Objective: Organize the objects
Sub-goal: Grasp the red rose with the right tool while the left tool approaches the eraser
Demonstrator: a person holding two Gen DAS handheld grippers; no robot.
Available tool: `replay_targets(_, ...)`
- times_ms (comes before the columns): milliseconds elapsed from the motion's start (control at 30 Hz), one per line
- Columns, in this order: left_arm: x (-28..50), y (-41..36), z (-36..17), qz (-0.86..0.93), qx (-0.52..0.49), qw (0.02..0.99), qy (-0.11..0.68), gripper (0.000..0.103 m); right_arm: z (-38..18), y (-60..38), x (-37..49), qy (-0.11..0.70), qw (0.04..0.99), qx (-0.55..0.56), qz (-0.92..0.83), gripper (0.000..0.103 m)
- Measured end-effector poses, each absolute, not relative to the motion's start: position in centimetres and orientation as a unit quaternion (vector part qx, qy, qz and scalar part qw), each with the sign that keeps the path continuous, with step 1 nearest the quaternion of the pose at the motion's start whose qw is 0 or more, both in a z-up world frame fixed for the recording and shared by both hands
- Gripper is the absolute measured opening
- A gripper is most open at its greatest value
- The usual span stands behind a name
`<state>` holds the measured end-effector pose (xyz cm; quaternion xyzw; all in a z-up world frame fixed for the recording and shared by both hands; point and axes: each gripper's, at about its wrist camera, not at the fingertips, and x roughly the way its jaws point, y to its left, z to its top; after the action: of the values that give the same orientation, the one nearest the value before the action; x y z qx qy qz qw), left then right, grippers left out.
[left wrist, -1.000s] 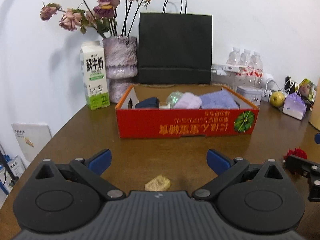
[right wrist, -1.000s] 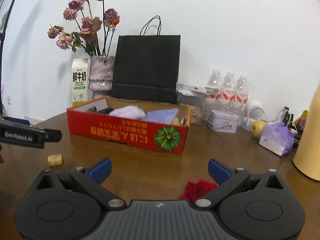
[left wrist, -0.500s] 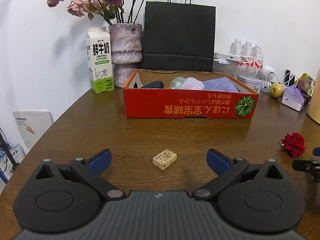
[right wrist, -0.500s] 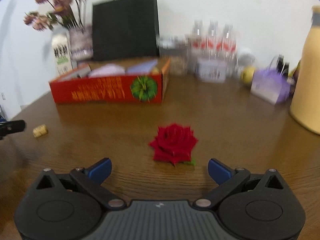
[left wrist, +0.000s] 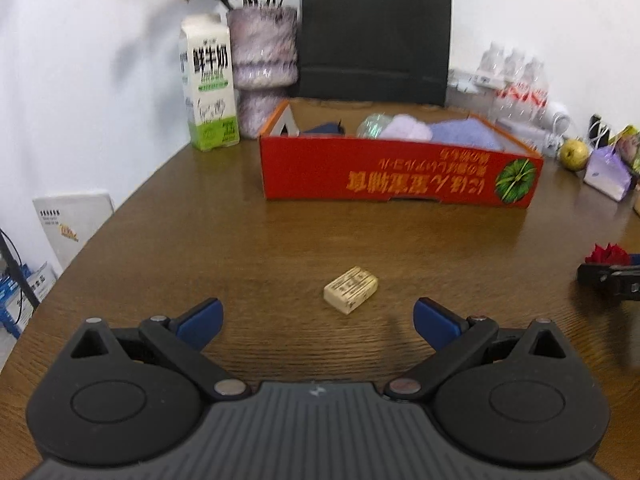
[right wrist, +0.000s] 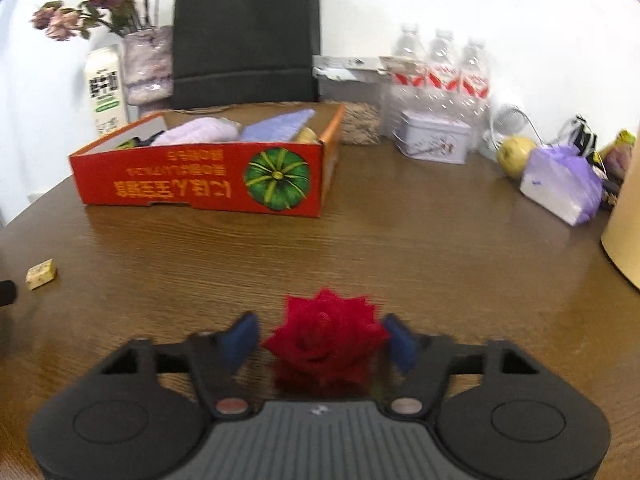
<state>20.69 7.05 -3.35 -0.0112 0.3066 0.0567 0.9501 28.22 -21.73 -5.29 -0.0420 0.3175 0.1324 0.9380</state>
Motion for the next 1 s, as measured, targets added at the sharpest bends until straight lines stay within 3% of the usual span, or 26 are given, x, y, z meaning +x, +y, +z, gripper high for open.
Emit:
replay_targets(167,22.7,7.8,-4.6,0.062,-0.019,0.937,0.343,0.103,-5.1,-21.5,28.1,0.312,0.938,-0.048,0.144,0.046)
replay_targets(267,23.3,7.7,-4.7,0.054,-0.016,0.938,0.342,0.101,-5.1,-21.3,27.9,0.309,0.938,-0.055,0.146,0.043)
replay_targets(333,23.2,7.4,-4.5,0.041,-0.01,0.942,0.332,0.08,-5.1,-21.2,27.9,0.308,0.938,-0.058,0.146,0.043)
replay_targets(367,22.8,7.2,-4.3,0.034,-0.008,0.946,0.322,0.043,-5.1,-21.1,27.8,0.308,0.938,-0.059,0.147,0.042)
replay_targets(400,22.6,7.0,-4.2,0.026,-0.01,0.948,0.318,0.015,-5.1,-21.1,27.7,0.307,0.938,-0.061,0.147,0.042)
replay_targets(433,22.4,6.9,-4.1,0.02,-0.015,0.948,0.318,0.011,-5.1,-21.0,27.7,0.307,0.938,-0.063,0.148,0.042)
replay_targets(567,22.0,6.5,-4.2,0.007,-0.01,0.949,0.315,0.005,-5.1,-20.8,27.6,0.304,0.938,-0.068,0.149,0.04)
replay_targets(1000,20.5,6.0,-3.2,-0.003,-0.002,0.959,0.284,0.004,-4.8,-20.9,26.9,0.292,0.942,-0.07,0.151,0.037)
